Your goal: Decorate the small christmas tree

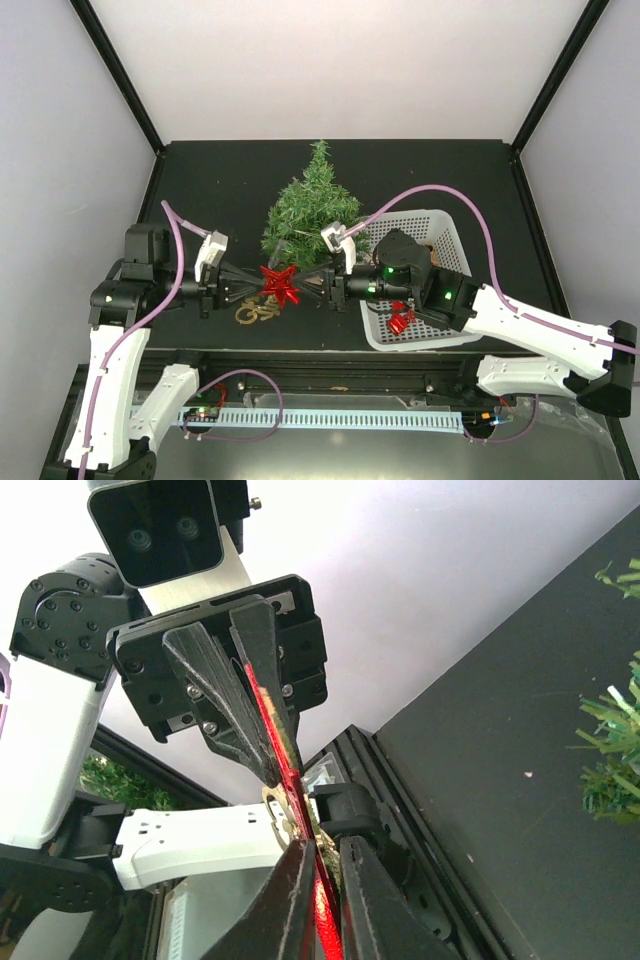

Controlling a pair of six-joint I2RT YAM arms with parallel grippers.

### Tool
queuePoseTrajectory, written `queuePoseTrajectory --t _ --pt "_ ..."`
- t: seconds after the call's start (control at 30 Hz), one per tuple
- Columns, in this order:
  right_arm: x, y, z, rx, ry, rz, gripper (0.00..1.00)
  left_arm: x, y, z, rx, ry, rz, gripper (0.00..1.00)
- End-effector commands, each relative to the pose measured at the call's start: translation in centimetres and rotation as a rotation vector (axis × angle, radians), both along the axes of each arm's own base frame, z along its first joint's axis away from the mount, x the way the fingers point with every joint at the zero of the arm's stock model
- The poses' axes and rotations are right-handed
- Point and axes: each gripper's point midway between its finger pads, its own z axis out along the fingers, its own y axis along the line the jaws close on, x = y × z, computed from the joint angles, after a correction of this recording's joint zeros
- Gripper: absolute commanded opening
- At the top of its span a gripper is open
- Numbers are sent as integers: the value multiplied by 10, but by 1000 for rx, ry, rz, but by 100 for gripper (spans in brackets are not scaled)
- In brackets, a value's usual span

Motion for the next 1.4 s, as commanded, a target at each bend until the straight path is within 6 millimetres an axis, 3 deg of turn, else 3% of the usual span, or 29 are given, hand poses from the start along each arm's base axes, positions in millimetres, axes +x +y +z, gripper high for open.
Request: queuePoseTrajectory --t 0.0,0.3,0.5,0.6,0.8,0.93,1.2,1.37 --pt "0 1 13 42 -20 -5 12 -2 0 5 -23 -25 -7 2" --pt "5 -15 11 16 -55 -70 34 -1 1 5 -22 -28 1 2" --pt "7 -40 13 1 -127 -126 34 -1 1 5 -21 -28 4 2" --pt "-4 -45 19 9 -179 -74 34 -1 2 5 -21 -28 7 2" --pt "-25 -34 15 -33 -232 91 36 -2 2 6 -23 -28 7 2" --pt "-15 -30 13 -59 -256 55 37 -3 2 6 -23 -31 9 2" --pt "-5 -24 34 -37 -303 15 39 -5 2 5 -23 -38 10 2" --pt "-11 -19 49 14 -317 54 39 -5 2 5 -24 -39 10 2"
